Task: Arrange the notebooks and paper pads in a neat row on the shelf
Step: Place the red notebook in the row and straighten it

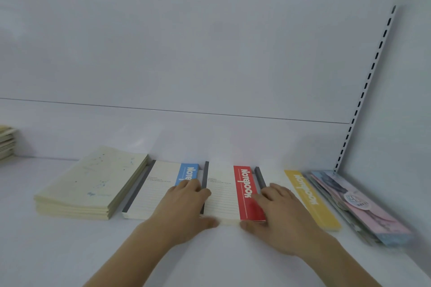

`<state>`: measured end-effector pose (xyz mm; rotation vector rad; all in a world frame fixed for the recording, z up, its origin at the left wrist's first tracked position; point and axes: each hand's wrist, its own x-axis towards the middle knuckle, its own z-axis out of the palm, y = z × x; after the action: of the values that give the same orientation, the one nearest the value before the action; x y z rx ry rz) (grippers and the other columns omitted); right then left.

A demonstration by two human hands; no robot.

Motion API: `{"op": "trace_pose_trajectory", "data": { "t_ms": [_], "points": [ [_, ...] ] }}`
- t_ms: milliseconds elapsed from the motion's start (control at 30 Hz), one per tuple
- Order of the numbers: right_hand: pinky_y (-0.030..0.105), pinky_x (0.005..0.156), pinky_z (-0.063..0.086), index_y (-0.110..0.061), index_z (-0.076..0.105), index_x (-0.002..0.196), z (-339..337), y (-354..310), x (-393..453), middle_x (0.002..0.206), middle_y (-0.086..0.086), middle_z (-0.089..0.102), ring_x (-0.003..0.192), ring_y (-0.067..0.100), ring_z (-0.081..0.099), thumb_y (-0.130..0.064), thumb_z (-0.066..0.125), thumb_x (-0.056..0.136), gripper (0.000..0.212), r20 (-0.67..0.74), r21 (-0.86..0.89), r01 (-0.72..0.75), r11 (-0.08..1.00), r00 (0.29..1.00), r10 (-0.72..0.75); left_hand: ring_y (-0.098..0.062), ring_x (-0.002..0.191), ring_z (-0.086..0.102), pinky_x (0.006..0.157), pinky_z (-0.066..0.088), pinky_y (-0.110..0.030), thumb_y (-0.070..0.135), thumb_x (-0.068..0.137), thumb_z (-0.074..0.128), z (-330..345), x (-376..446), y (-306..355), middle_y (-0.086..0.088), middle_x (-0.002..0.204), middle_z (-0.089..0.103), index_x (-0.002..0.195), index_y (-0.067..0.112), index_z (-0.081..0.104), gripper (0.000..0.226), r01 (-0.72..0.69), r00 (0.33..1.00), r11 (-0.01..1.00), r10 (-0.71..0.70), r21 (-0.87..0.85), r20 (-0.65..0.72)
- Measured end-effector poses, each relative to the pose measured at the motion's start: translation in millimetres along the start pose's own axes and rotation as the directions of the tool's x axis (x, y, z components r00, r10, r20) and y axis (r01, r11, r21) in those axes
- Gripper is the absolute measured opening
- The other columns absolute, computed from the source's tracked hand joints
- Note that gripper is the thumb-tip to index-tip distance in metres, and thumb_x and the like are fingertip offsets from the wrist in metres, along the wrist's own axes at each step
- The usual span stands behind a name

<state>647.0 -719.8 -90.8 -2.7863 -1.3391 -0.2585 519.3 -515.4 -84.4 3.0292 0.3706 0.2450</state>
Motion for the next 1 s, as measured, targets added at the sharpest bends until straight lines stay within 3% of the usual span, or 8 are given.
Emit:
{"op": "trace_pose_trajectory", "data": {
  "t_ms": [100, 167, 300, 500, 567, 667, 767, 1000],
  "points": [
    [0.036, 0.119, 0.019, -0.029, 0.033, 0.145, -5, -5, -4, 0.146, -0.007, 0.036, 0.143, 0.021, 0.018, -0.079, 0.024, 0.081, 0.081, -0.079, 0.025, -0.024, 0.999, 0.997, 0.026, -0.01, 0.136, 0.033, 0.113, 0.028, -0.028, 0.067, 0.089, 0.051, -4, -12, 3, 0.013, 0.142, 0.04, 0.142, 0.032, 0.044, 0.064, -0.003, 0.989, 0.998, -0.006, -0.055, -0.151],
    [0.035, 0.119, 0.017, -0.029, 0.031, 0.146, -7, -16, -5, 0.15, -0.006, 0.031, 0.144, 0.019, 0.015, -0.075, 0.024, 0.085, 0.077, -0.125, 0.057, 0.005, 0.998, 0.992, 0.002, -0.014, 0.136, 0.038, 0.114, 0.031, -0.032, 0.063, 0.092, 0.05, -6, -22, 3, 0.009, 0.143, 0.045, 0.139, 0.029, 0.049, 0.059, 0.029, 0.97, 0.998, -0.043, -0.063, -0.239],
    [0.038, 0.119, 0.017, -0.027, 0.036, 0.146, -6, -53, -6, 0.154, 0.0, 0.031, 0.147, 0.023, 0.014, -0.072, 0.02, 0.087, 0.076, -0.173, 0.092, 0.064, 0.994, 0.984, -0.047, -0.027, 0.118, 0.06, 0.097, 0.05, -0.043, 0.049, 0.09, 0.063, -5, -48, -12, -0.002, 0.126, 0.063, 0.124, 0.019, 0.064, 0.045, 0.126, 0.907, 0.99, -0.142, -0.066, -0.396],
    [0.031, 0.113, -0.008, -0.029, 0.013, 0.153, -18, -133, -11, 0.162, -0.002, 0.006, 0.148, 0.019, -0.008, -0.076, 0.0, 0.081, 0.087, -0.171, 0.127, 0.183, 0.975, 0.972, -0.16, -0.027, 0.123, 0.056, 0.102, 0.046, -0.042, 0.055, 0.093, 0.035, -23, -106, -54, -0.003, 0.13, 0.062, 0.128, 0.019, 0.06, 0.056, 0.267, 0.876, 0.963, -0.237, 0.014, -0.42],
    [0.033, 0.115, -0.005, -0.027, 0.017, 0.153, -20, -162, -10, 0.161, 0.0, 0.011, 0.149, 0.02, -0.003, -0.077, -0.003, 0.079, 0.091, -0.174, 0.134, 0.199, 0.971, 0.969, -0.175, -0.027, 0.13, 0.052, 0.107, 0.041, -0.042, 0.058, 0.094, 0.032, -32, -128, -74, -0.004, 0.137, 0.059, 0.134, 0.019, 0.057, 0.061, 0.324, 0.864, 0.946, -0.291, 0.013, -0.411],
    [0.034, 0.114, -0.002, -0.026, 0.024, 0.152, -27, -211, -13, 0.16, -0.001, 0.017, 0.149, 0.021, 0.003, -0.075, 0.011, 0.088, 0.082, -0.202, 0.123, 0.234, 0.964, 0.957, -0.206, -0.023, 0.143, 0.037, 0.117, 0.028, -0.041, 0.058, 0.098, 0.036, -43, -164, -108, -0.001, 0.152, 0.044, 0.147, 0.021, 0.044, 0.061, 0.365, 0.857, 0.931, -0.343, -0.016, -0.384],
    [0.033, 0.118, -0.001, -0.026, 0.017, 0.153, -38, -269, -13, 0.161, -0.003, 0.012, 0.148, 0.019, -0.001, -0.072, 0.018, 0.09, 0.077, -0.167, 0.144, 0.264, 0.954, 0.956, -0.24, -0.023, 0.141, 0.039, 0.116, 0.03, -0.04, 0.055, 0.097, 0.041, -56, -207, -150, 0.0, 0.149, 0.048, 0.145, 0.021, 0.047, 0.059, 0.378, 0.856, 0.926, -0.35, -0.003, -0.381],
    [0.034, 0.12, 0.009, -0.026, 0.023, 0.151, -47, -406, 1, 0.158, -0.005, 0.02, 0.147, 0.017, 0.005, -0.069, 0.02, 0.091, 0.074, -0.212, 0.193, 0.337, 0.922, 0.931, -0.296, -0.018, 0.147, 0.027, 0.12, 0.021, -0.036, 0.055, 0.1, 0.034, -87, -298, -256, 0.004, 0.157, 0.034, 0.151, 0.027, 0.034, 0.059, 0.477, 0.82, 0.879, -0.449, -0.01, -0.355]
  ]
}}
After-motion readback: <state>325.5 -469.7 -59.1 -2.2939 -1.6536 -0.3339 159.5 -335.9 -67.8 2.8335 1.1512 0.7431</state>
